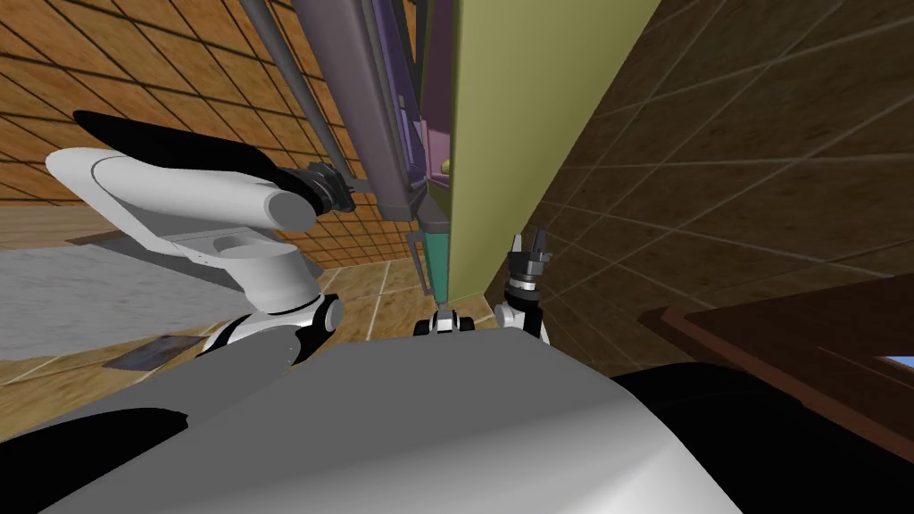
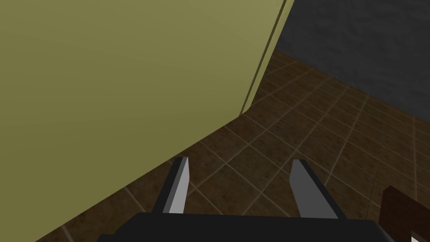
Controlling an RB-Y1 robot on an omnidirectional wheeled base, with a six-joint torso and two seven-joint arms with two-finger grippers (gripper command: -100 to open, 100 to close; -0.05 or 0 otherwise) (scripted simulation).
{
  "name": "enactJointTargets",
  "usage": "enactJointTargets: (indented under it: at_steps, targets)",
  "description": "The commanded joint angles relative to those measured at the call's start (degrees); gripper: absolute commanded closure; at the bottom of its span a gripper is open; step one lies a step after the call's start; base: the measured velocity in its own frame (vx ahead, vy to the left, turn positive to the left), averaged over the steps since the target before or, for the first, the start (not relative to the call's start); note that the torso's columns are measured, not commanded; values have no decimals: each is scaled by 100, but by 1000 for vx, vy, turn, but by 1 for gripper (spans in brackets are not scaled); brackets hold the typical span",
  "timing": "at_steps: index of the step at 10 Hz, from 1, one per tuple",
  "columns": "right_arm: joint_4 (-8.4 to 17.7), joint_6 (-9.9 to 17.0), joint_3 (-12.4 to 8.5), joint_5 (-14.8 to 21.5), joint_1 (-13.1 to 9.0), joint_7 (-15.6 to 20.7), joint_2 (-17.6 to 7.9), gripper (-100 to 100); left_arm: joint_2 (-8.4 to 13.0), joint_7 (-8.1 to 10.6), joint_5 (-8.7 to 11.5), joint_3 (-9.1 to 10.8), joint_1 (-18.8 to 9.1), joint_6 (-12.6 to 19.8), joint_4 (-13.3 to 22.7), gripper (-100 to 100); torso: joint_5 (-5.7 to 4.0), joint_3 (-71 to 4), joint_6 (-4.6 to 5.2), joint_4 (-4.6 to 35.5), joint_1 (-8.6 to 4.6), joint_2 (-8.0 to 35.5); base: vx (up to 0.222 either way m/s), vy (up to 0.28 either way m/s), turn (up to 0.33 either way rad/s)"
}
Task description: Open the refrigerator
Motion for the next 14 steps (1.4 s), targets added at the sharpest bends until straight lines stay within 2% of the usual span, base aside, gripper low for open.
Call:
enactJointTargets:
  at_steps: [1, 2, 4, 5, 7, 8, 10, 11, 13, 14]
  targets:
    - [1, 0, 0, 0, 0, 0, 0, 0, 64, -108, 24, 110, 24, -265, 482, 100, 0, 1, 11, -7, -15, -1, -88, 132, -235]
    - [0, 0, 1, 0, 1, 0, 1, 0, 264, -298, 131, 397, 32, -515, 666, 100, 0, -5, 0, -20, -41, -19, -160, 195, -319]
    - [0, 0, 0, 0, 0, 0, 0, 0, 264, -298, 131, 397, 32, -568, 970, 100, 11, 2, 2, -9, 10, -5, -108, 165, -251]
    - [0, 0, 1, 0, 2, 0, 1, 0, 463, -488, 238, 685, 41, -864, 1162, 100, 16, -7, -11, -25, -5, -27, -159, 165, -298]
    - [0, 0, 0, 0, 0, 0, 0, 0, 463, -488, 238, 685, 41, -870, 1457, 100, 2, -4, 17, -2, 10, -6, -134, 185, -308]
    - [0, 0, 0, 0, 2, 0, 0, 0, 662, -678, 345, 954, 50, -1065, 1650, 100, 10, -10, -5, -17, -3, -28, -118, 156, -297]
    - [0, 0, 0, 0, 1, 0, 0, 0, 662, -678, 345, 972, 50, -1173, 1945, 100, 5, -13, 27, -11, 11, -19, -150, 165, -266]
    - [0, 0, 0, 0, 2, 0, 0, 0, 862, -867, 453, 1260, 59, -1421, 2145, 100, 12, -10, 0, -19, 2, -26, -201, 201, -298]
    - [0, 0, -1, 0, 1, 0, 0, 0, 862, -867, 453, 1260, 59, -1475, 2432, 100, 13, 3, 12, -4, 24, -2, -144, 158, -285]
    - [0, 0, 0, 0, 3, 0, 0, 0, 1061, -1057, 560, 1548, 67, -1733, 2606, 100, 17, 1, -13, -17, -5, -16, -194, 111, -335]
